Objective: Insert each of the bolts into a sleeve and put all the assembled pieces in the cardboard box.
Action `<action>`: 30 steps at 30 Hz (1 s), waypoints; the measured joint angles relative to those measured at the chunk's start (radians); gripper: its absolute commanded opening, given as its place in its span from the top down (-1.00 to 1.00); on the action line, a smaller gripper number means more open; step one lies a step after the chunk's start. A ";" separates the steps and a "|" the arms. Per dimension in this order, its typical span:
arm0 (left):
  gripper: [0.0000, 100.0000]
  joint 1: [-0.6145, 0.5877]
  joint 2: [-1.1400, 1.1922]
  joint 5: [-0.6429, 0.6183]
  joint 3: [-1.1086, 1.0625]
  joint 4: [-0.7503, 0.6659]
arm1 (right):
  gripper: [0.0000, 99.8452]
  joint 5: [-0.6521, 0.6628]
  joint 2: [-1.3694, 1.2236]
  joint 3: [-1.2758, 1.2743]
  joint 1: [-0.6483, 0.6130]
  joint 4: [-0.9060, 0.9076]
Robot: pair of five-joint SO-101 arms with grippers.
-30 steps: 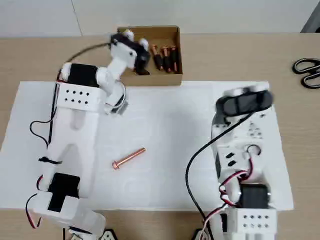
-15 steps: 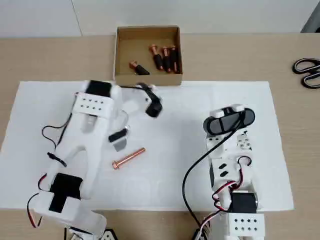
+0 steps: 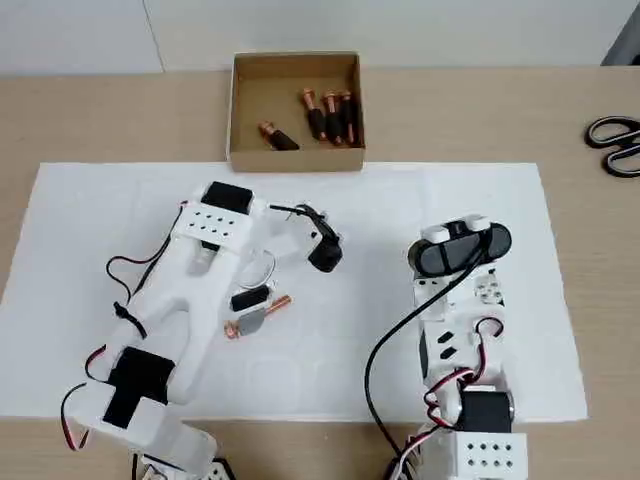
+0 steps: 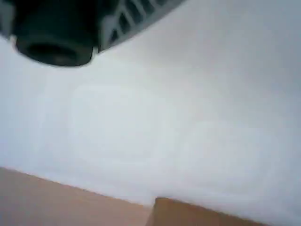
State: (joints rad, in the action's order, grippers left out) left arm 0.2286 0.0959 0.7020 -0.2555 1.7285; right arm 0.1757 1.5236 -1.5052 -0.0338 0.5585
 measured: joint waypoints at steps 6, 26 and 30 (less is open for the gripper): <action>0.73 0.000 0.000 -0.074 -0.044 -0.078 | 0.99 0.002 0.000 0.000 0.002 0.000; 0.65 0.000 0.000 -0.091 -0.164 -0.232 | 0.99 0.002 0.000 0.000 0.000 0.031; 0.65 -0.012 0.000 -0.087 -0.172 -0.267 | 0.99 0.002 0.000 0.000 -0.002 0.034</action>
State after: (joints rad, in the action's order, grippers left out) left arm 0.2163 0.0959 0.6145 -0.4273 1.4615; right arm 0.1772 1.5236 -1.5052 -0.0353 0.5923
